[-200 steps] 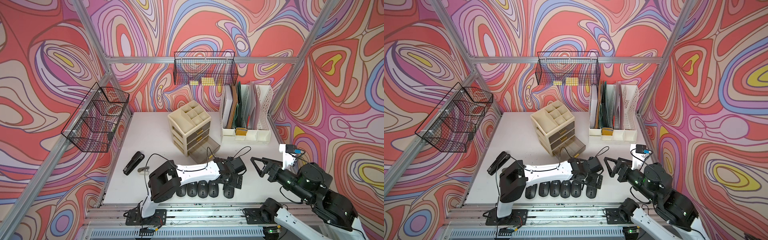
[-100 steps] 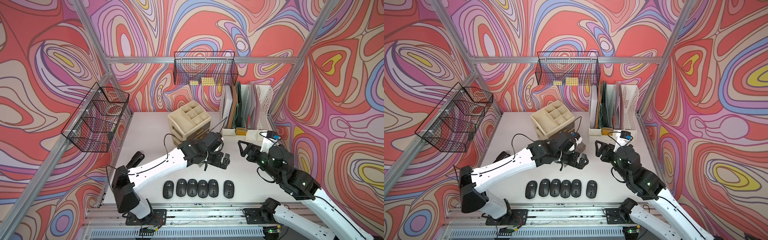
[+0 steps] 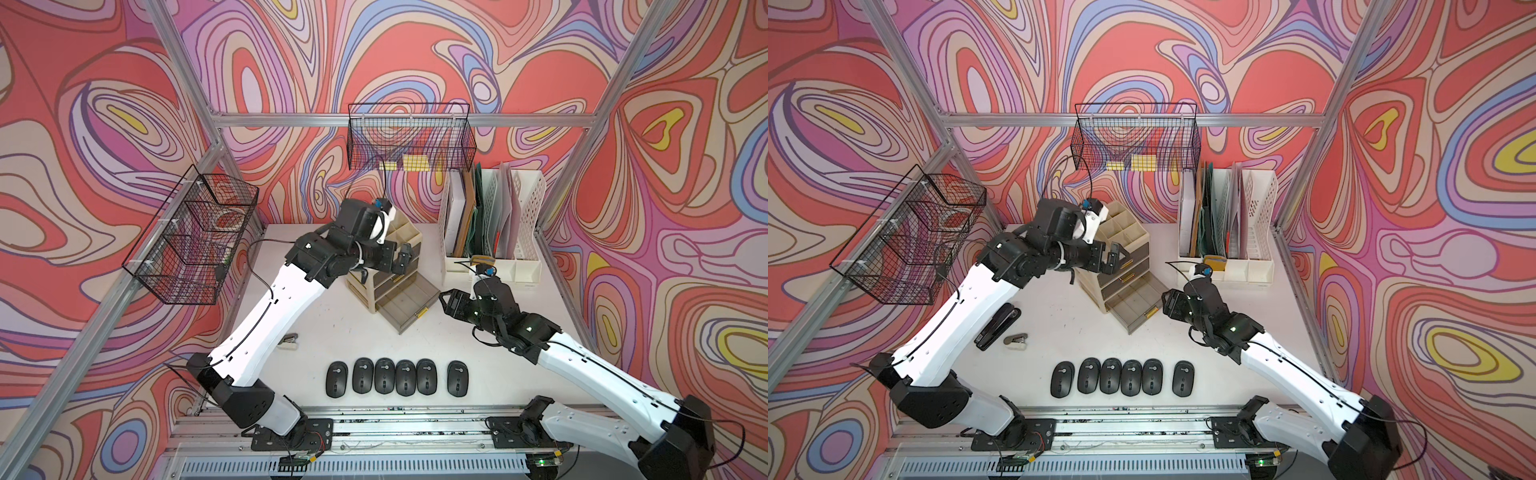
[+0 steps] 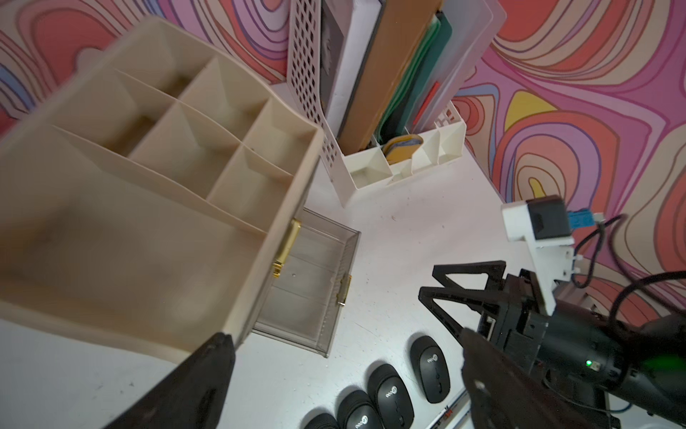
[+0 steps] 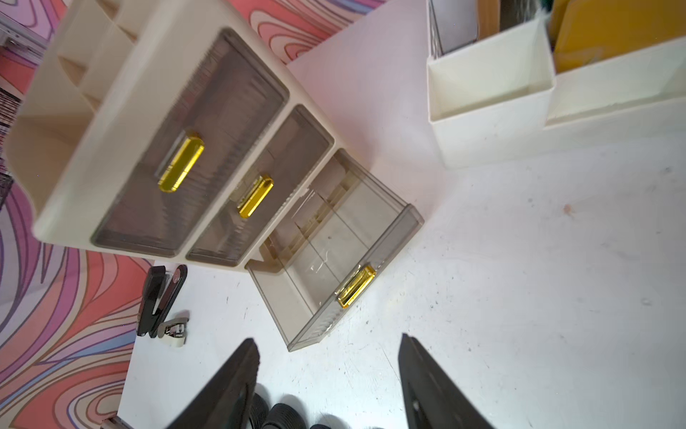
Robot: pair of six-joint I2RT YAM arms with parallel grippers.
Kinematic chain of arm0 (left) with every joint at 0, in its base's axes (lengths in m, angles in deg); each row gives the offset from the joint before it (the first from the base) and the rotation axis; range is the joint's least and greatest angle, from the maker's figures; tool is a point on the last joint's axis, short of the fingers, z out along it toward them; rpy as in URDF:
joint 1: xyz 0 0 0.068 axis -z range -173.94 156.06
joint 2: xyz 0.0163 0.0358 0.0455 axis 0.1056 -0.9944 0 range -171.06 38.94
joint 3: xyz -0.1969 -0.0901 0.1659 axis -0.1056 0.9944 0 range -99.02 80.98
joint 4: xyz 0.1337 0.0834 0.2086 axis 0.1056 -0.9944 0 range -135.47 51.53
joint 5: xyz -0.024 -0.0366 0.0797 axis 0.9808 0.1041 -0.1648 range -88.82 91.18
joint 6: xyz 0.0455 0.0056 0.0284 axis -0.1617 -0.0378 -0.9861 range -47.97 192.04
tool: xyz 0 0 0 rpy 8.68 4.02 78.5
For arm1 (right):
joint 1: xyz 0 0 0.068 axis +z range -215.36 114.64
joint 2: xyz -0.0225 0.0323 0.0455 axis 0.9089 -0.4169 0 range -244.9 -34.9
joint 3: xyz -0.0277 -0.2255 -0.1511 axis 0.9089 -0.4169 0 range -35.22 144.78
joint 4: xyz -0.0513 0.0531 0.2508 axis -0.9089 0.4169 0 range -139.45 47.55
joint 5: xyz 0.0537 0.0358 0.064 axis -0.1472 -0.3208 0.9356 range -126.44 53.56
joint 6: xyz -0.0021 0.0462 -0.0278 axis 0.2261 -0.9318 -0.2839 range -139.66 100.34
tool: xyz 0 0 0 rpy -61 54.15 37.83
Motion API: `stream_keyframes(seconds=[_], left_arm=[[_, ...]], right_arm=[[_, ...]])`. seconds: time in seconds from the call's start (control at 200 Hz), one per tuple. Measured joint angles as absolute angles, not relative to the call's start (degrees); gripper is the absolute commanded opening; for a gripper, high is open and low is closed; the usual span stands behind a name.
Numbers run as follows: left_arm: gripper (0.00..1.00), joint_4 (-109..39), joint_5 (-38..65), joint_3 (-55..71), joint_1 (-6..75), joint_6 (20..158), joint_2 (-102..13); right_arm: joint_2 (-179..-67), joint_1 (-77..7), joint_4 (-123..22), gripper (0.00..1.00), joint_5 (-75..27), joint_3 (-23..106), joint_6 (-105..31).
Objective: Take the mice out of the drawer
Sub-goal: Close the drawer in the storage box.
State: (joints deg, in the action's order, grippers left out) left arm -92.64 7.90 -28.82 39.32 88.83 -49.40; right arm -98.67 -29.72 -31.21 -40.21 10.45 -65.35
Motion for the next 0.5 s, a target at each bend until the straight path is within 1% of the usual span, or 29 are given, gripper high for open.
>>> stream_keyframes(seconds=[0.08,0.19,0.36,0.496], left_arm=[[0.99,-93.6,6.6,-32.0,36.4,86.4,-51.2],[0.99,-94.0,3.8,-33.5,33.8,83.6,-53.2],[0.99,-93.8,2.0,-33.5,30.2,80.4,-55.7],[0.99,-91.5,2.5,-32.4,26.7,79.5,-57.4]], right_arm=[[-101.1,-30.8,-33.7,0.50,-37.9,8.4,-67.0],[-103.1,-31.5,-35.5,0.45,-35.7,6.9,-68.4],[-105.5,-32.4,-39.0,0.24,-33.0,4.9,-70.5],[-108.6,-32.7,-41.6,0.04,-31.5,3.3,-71.8]])
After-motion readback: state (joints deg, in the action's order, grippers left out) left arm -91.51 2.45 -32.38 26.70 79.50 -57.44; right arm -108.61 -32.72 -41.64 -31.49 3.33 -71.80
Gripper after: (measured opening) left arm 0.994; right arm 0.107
